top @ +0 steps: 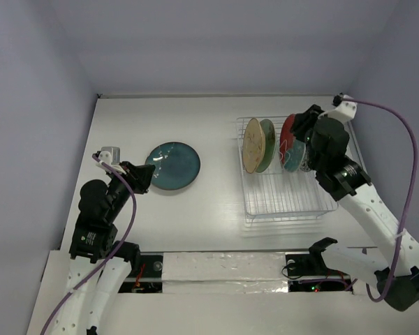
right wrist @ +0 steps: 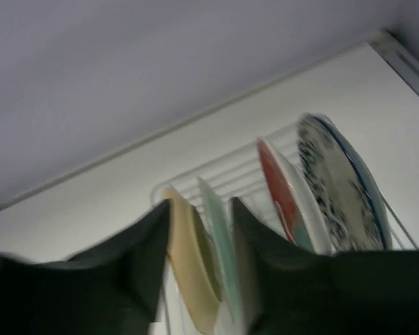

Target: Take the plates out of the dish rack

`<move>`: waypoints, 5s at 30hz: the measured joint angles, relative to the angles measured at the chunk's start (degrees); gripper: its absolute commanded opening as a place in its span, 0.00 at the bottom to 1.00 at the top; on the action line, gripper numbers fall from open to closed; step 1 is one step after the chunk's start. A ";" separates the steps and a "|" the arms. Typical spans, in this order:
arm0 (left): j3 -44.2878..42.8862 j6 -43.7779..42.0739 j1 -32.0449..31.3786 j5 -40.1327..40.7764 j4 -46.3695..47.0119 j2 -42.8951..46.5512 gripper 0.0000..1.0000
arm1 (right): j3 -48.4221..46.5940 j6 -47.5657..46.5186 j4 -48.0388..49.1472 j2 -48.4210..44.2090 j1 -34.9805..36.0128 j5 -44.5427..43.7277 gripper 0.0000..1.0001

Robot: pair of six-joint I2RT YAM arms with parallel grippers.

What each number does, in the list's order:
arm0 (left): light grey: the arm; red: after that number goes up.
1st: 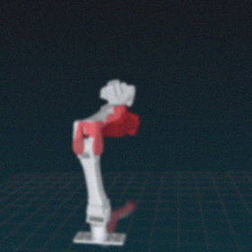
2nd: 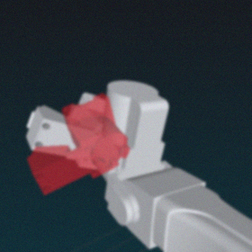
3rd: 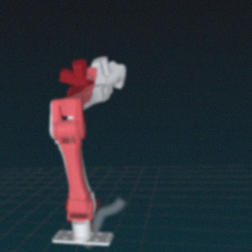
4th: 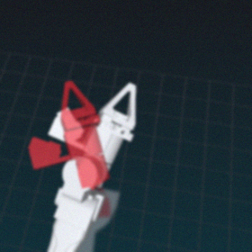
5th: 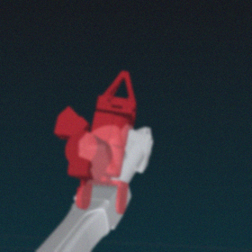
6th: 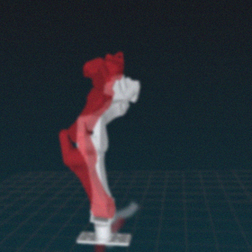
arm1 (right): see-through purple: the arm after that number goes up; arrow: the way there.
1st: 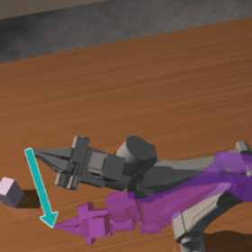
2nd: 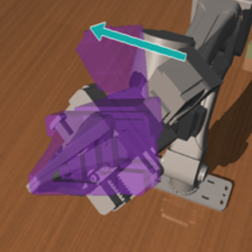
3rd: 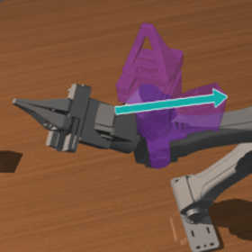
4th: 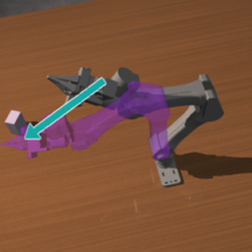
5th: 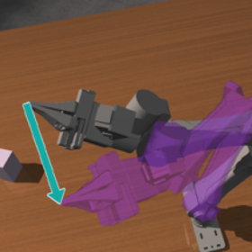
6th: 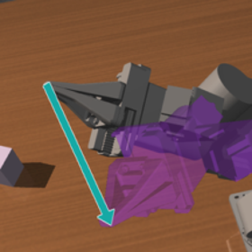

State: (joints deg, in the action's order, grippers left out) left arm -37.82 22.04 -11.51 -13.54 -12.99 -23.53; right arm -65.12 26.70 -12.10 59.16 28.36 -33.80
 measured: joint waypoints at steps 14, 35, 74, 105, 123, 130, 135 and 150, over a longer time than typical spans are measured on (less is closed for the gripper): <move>-0.02 -0.04 0.00 -0.44 0.31 -1.90 0.22 | 11.28 -2.38 -7.72 9.22 -8.90 -3.54 0.57; 0.00 -0.04 0.00 -1.49 0.37 -1.75 0.26 | 0.85 -12.83 -17.59 16.55 -9.18 -3.30 0.00; 0.00 -0.04 1.53 -0.81 0.33 0.00 0.27 | -15.19 17.38 8.00 44.09 19.45 28.00 0.00; 0.00 -0.02 1.53 -0.79 0.31 0.13 0.28 | -11.93 30.21 22.93 58.86 19.74 31.52 0.91; 0.00 -0.02 1.53 -0.83 0.33 0.63 0.28 | -22.93 9.29 -4.90 57.09 23.52 18.88 1.00; 0.00 -0.02 1.53 -0.83 0.33 0.63 0.28 | -24.30 6.93 -5.31 57.07 23.47 18.93 0.85; 0.00 -0.04 1.53 -0.85 0.33 0.61 0.28 | -23.91 4.85 -6.12 54.49 23.50 17.09 0.28; -0.02 -0.02 1.51 -1.01 0.33 1.22 0.28 | -4.48 -2.27 -10.10 3.06 0.68 -3.85 0.52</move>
State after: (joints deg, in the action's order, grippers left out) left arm -37.85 22.02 -10.00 -14.55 -12.67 -22.31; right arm -69.60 24.43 -22.20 62.22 29.04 -37.65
